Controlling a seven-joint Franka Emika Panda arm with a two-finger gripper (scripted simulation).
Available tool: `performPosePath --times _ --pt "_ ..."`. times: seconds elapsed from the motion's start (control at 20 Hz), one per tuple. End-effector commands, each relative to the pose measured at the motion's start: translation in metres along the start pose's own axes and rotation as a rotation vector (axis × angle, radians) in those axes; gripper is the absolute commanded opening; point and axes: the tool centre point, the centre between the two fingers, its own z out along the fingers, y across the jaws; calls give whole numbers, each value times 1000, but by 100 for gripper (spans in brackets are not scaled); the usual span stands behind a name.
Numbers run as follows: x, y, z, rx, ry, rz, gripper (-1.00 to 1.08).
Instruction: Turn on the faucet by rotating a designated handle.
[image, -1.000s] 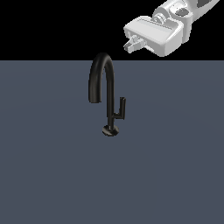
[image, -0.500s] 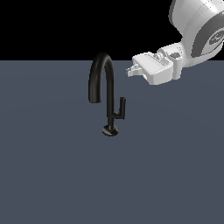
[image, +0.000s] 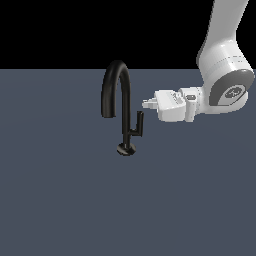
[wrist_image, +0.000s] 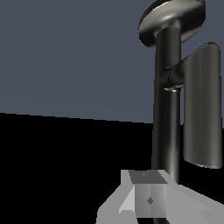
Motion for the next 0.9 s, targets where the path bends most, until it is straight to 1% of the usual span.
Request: performPosePath --times 0.0,0.2,0.4,0.85 --pt "12 0 3 37 -32 37 -100" --pt "26 0 8 78 -67 80 -100" --pt "34 0 11 100 -87 104 -100" --pt "35 1 12 102 -89 105 -100"
